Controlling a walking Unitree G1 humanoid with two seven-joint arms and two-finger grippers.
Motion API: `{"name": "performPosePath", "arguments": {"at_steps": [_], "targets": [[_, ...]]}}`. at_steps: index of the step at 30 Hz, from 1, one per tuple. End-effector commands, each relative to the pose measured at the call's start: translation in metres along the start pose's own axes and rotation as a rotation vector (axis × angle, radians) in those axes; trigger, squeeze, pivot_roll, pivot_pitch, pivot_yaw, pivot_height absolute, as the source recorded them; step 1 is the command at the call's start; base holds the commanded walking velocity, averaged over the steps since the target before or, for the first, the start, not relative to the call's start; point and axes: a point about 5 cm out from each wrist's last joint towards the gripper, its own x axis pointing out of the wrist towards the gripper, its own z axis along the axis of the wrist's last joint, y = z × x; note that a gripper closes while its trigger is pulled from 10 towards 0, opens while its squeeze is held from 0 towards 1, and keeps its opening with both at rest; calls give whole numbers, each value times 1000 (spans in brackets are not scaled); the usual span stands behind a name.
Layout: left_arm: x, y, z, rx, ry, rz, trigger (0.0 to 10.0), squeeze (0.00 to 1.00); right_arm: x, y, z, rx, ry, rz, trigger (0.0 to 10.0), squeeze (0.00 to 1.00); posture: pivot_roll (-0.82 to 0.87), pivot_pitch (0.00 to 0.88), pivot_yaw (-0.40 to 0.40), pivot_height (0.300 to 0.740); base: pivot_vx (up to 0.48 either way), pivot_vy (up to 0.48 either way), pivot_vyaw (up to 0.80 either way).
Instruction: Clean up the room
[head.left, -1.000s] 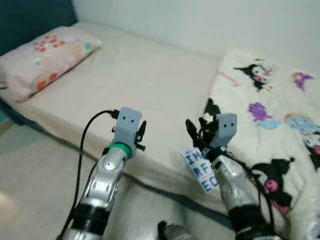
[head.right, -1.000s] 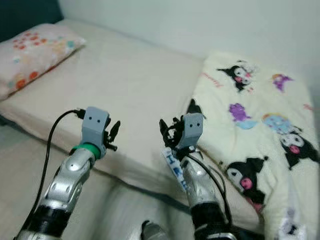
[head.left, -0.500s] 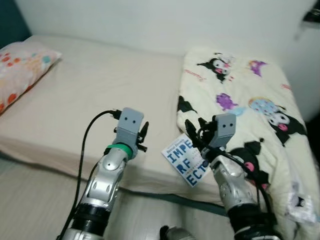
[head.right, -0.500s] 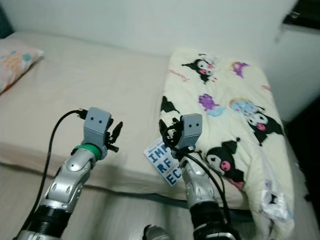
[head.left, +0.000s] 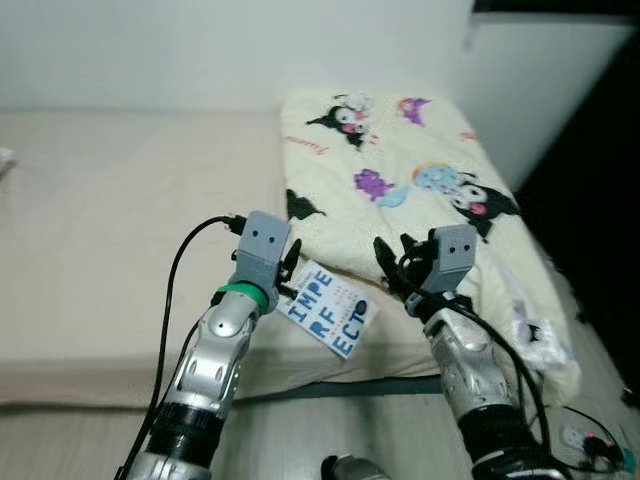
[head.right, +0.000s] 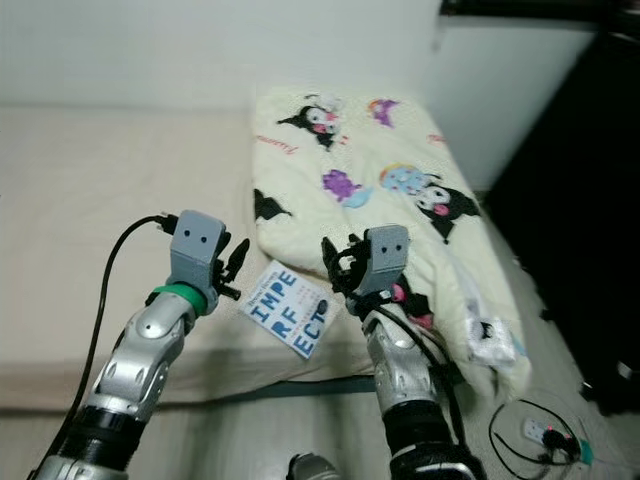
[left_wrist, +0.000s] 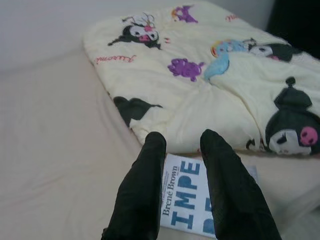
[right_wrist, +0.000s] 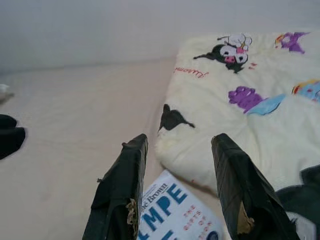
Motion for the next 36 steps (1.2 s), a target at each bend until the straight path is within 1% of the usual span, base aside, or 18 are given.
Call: {"name": "performPosePath", "arguments": {"at_steps": [1, 3, 5, 7, 10, 13, 15, 21, 28, 34, 36], "targets": [[0, -3, -5, -12, 18, -9, 10000, 0, -4, -5, -5, -3, 21, -16, 10000, 0, -27, 0, 47, 740, 0, 0, -800], [-1, -2, -5, -12, 18, -8, 10000, 0, -4, -5, -4, -9, 13, -15, 10000, 0, -27, 0, 47, 740, 0, 0, -800], [-1, -2, -5, -12, 19, -7, 10000, 0, -4, -5, -3, -24, 9, -12, 10000, 0, -27, 0, 47, 740, 0, 0, 0], [-2, -2, -7, -11, 22, -5, 10000, 0, -5, -3, -4, -44, 15, -3, 10000, 0, -27, 1, 47, 740, 0, 0, 791], [-2, -2, -7, -10, 24, -3, 10000, 0, -6, -2, -6, -42, 20, -3, 10000, 0, -28, 4, 47, 740, 0, 0, 590], [-3, -1, -8, -11, 26, -1, 10000, 0, -9, -3, -8, -34, 23, -11, 10000, 0, -28, 9, 48, 731, 0, 0, 0], [-3, -1, -8, -11, 29, -1, 10000, 0, -11, -4, -10, -31, 28, -16, 10000, 0, -29, 10, 48, 717, 0, 0, 0], [-4, -1, -9, -12, 33, 2, 10000, 0, -13, -5, -12, -30, 36, -18, 10000, 0, -31, 18, 44, 698, 0, 0, 0], [-5, -1, -11, -15, 37, 5, 10000, 0, -14, -6, -14, -31, 45, -22, 10000, 0, -30, 22, 43, 674, 0, 0, 0], [-5, -1, -11, -16, 38, 4, 10000, 0, -15, -6, -14, -29, 47, -22, 10000, 0, -31, 25, 44, 640, 0, 0, 0], [-5, -1, -11, -16, 38, 4, 10000, 0, -15, -5, -14, -29, 48, -22, 10000, 0, -31, 25, 44, 635, 0, 0, 0]]}}
